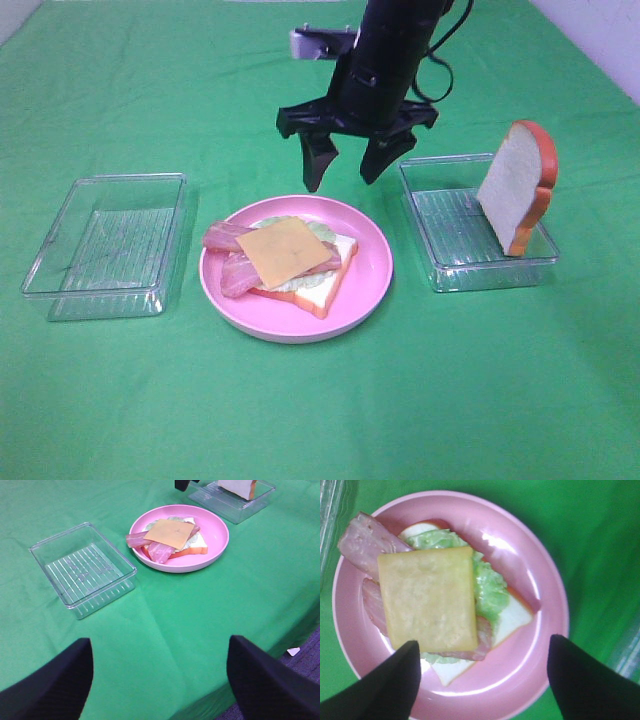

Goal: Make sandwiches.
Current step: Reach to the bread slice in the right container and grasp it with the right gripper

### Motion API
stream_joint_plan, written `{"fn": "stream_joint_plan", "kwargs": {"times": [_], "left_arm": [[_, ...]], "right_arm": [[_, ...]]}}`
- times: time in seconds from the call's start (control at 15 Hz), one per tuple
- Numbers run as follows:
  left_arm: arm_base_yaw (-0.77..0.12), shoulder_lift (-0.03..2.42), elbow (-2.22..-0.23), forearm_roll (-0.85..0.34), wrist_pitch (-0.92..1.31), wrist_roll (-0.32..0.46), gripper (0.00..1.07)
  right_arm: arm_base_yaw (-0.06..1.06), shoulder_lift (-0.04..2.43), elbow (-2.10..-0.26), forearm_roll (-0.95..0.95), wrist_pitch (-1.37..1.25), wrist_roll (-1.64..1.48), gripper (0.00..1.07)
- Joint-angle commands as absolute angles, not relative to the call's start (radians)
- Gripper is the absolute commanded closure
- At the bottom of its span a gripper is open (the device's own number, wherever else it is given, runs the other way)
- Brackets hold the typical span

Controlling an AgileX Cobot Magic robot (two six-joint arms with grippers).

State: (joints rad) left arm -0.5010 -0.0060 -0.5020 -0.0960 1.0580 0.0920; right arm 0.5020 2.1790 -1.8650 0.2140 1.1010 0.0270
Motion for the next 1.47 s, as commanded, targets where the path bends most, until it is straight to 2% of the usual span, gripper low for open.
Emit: {"fn": "stream_joint_plan", "kwargs": {"times": [0.07,0.47,0.73,1.13,1.4,1.47], "left_arm": [[-0.504,-0.024,-0.501,-0.104,1.047,0.088,0.35],[-0.504,-0.024,-0.501,-0.104,1.047,0.088,0.35],[-0.504,-0.024,-0.501,-0.104,1.047,0.088,0.35],[-0.504,-0.024,-0.501,-0.104,1.047,0.088,0.35],[-0.504,-0.024,-0.501,-0.104,1.047,0.088,0.35],[-0.504,-0.024,-0.501,-0.104,1.047,0.088,0.35]], "right_arm": [[0.459,2.096,-1.87,0.165,1.138,0.036,0.4],[0.256,1.94,-1.87,0.096,1.191,0.049,0.39],[0.22,1.961,-1.868,0.0,1.241,0.059,0.32],[0.219,2.096,-1.868,-0.159,1.235,0.16,0.31],[0.171,2.155,-1.868,-0.113,1.235,0.161,0.31],[0.151,2.181,-1.868,-0.04,1.236,0.124,0.32]]}}
